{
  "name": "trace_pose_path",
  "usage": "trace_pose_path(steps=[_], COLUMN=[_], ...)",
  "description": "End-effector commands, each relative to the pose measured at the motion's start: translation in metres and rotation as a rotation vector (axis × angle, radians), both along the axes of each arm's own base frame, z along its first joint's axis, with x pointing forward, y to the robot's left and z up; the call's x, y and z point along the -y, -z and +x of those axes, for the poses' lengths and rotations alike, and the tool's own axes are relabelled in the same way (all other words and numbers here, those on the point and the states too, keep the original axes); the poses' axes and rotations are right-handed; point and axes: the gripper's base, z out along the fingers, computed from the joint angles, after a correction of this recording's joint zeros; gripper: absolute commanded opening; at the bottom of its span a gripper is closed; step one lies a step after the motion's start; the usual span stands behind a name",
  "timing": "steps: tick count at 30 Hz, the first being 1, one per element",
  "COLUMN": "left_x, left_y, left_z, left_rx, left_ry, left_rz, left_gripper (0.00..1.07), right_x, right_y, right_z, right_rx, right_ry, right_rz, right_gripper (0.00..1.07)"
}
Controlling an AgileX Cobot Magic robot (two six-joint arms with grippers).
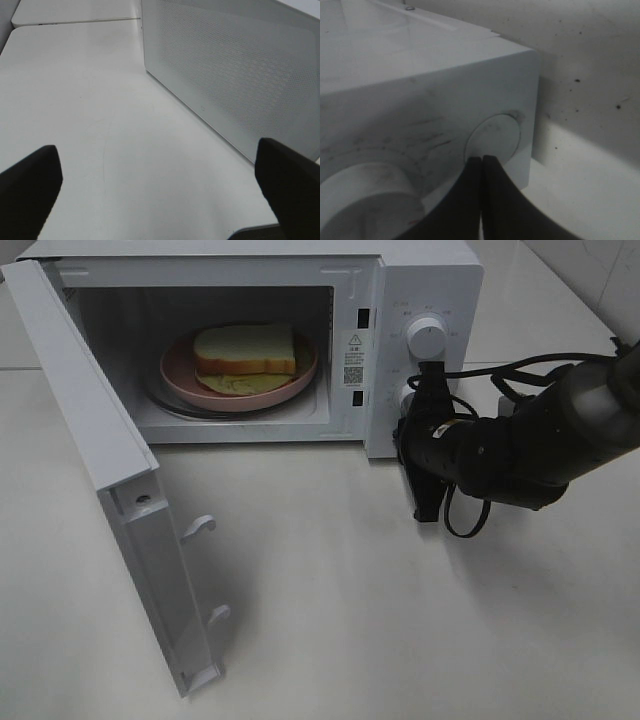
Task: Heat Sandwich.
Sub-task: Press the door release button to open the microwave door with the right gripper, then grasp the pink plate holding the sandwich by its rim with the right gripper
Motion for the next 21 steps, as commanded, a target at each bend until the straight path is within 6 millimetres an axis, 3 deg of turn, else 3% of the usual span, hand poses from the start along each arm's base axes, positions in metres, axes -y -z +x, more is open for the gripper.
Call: trace_pose_path(steps=[1,12,21], left_x=[0.000,0.000,0.000], left_y=[0.000,0.000,0.000], left_z=[-0.003,-0.003,-0.003], left_rx=[0.035,0.035,0.035], left_ry=[-0.007,-0.007,-0.007], left_rz=[-0.006,-0.006,-0.006], left_gripper=[1.04,1.04,1.04], right_x=[0.000,0.007,0.005], right_y=[-0.009,-0.023,-0.042], right_z=[-0.005,-0.027,-0.046], right_rx=[-0.004,-0.068,-0.150], right_ry=[-0.048,-0.146,-0.365], right_rz=[-0.020,-0.097,-0.237], right_gripper=[0.02,0.02,0.03])
